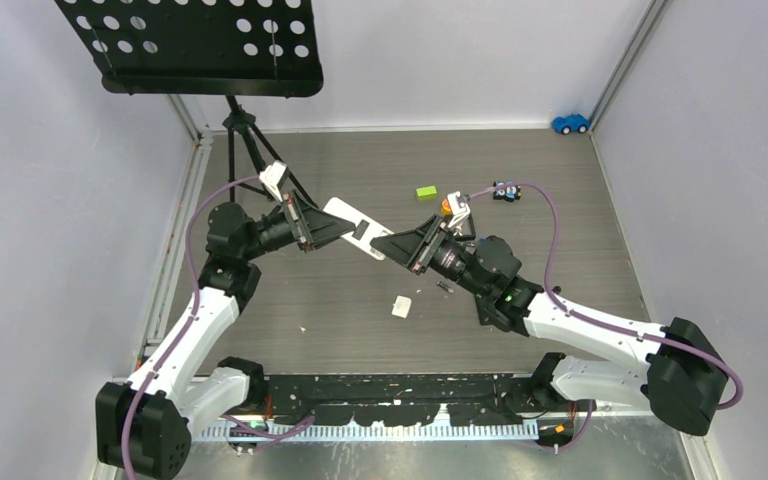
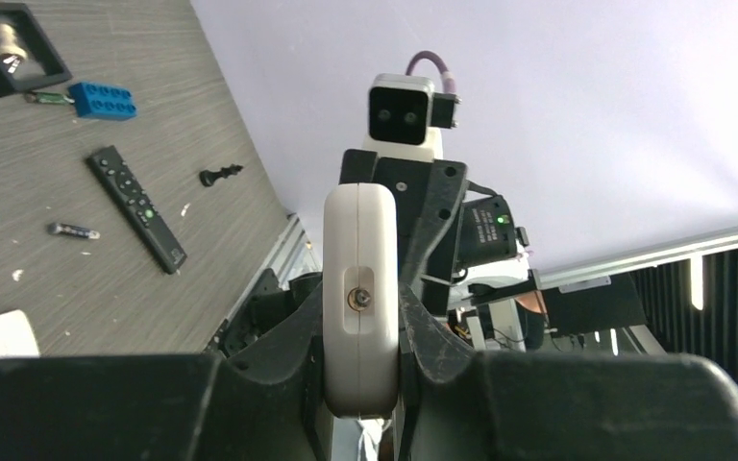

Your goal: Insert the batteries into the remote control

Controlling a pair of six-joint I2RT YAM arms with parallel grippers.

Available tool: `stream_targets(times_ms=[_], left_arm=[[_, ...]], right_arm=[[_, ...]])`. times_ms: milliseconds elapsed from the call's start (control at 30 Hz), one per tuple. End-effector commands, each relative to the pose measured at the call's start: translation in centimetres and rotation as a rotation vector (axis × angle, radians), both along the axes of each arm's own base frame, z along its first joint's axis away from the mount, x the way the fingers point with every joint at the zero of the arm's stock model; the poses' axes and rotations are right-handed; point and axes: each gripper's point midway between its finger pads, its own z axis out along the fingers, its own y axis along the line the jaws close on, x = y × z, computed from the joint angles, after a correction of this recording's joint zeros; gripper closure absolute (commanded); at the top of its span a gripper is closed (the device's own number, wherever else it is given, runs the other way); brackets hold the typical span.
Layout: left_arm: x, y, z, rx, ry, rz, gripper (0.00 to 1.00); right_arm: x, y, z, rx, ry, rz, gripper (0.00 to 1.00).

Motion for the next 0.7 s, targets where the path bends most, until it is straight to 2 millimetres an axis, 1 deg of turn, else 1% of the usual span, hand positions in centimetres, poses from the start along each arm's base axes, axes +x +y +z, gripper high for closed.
stream_targets(times_ms=[0, 100, 167, 267, 367, 433, 467, 533, 567, 667], left_arm=[[-1.3, -0.2, 1.7, -0.045, -0.062, -0.073, 0.84], [-1.9, -0.4, 2.1, -0.047, -0.082, -0.114, 0.74], [-2.3, -0.4, 2.1, -0.042, -0.094, -0.149, 0.67], [-3.0, -0.6, 2.1, -0.031, -0.114, -0.207, 0.57], [-3.4, -0.6, 1.9, -0.022, -0.129, -0.234, 0.52], [-3.7, -0.6, 1.9, -0.015, -0.145, -0.255, 0.51], [-4.0, -0.6, 2.0, -0.013, -0.161, -0.269, 0.52], [-4.7, -0.5, 2.4, -0.01, -0.198, -0.301, 0.55], [-5.2, -0.4, 2.7, -0.007, -0.223, -0.317, 0.59], [-6.2, -0.3, 2.7, 0.009, -0.263, -0.355, 0.65]], right_arm=[[0.4, -0.4, 3.8, 0.118, -0.079, -0.035, 0.65], [0.5, -0.4, 4.1, 0.116, -0.09, -0.041, 0.81], [0.3, -0.3, 4.1, 0.097, -0.117, -0.026, 0.86], [-0.2, -0.2, 3.8, 0.057, -0.147, 0.009, 0.89], [-0.9, -0.2, 3.6, 0.014, -0.168, 0.064, 0.89], [-1.6, -0.3, 3.5, -0.006, -0.18, 0.106, 0.9], [-1.9, -0.3, 3.4, -0.016, -0.18, 0.125, 0.89], [-2.3, -0.4, 3.2, -0.038, -0.176, 0.16, 0.9], [-2.5, -0.4, 3.3, -0.045, -0.176, 0.176, 0.9], [-2.9, -0.4, 3.2, -0.063, -0.174, 0.219, 0.89]])
